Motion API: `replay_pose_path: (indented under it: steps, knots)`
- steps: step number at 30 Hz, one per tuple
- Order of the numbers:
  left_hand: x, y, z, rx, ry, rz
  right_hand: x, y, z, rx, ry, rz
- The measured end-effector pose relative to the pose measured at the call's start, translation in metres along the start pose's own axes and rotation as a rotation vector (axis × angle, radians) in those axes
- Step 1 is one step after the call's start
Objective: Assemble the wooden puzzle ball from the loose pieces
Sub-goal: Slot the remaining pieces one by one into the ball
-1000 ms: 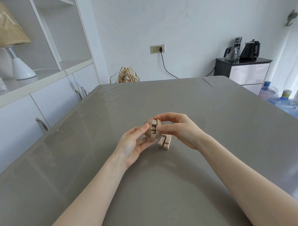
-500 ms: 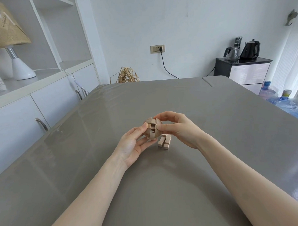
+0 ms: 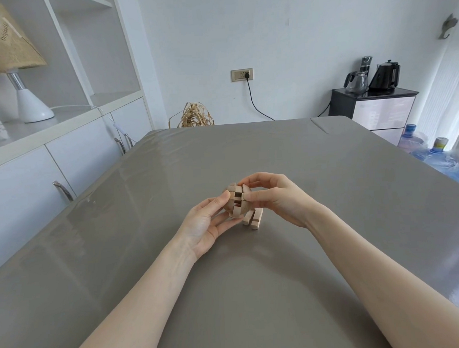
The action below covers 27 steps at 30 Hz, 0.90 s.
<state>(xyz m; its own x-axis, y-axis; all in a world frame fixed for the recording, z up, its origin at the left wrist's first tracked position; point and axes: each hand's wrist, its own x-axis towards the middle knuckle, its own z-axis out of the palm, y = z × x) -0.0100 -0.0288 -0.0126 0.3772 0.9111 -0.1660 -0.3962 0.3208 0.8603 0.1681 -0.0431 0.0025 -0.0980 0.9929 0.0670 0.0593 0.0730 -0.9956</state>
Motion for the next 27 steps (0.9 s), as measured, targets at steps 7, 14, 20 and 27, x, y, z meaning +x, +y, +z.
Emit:
replay_pose_path:
  steps: [7,14,20,27]
  knots:
    - [-0.0021,0.0000,0.0018,0.029,0.026,-0.014,-0.0013,0.0009,-0.0014,0.016,-0.015,0.013]
    - [0.0003,0.0005,0.0013,0.144,0.011,-0.001,-0.0027,0.0003,-0.0020,0.057,-0.007,0.020]
    - [-0.0003,0.0005,0.0006,0.161,0.033,-0.014,-0.0026,0.0009,-0.0013,0.050,-0.012,0.042]
    - [-0.0023,0.0027,0.0011,0.108,0.026,-0.022,-0.0033,-0.0003,-0.0015,0.077,-0.030,0.032]
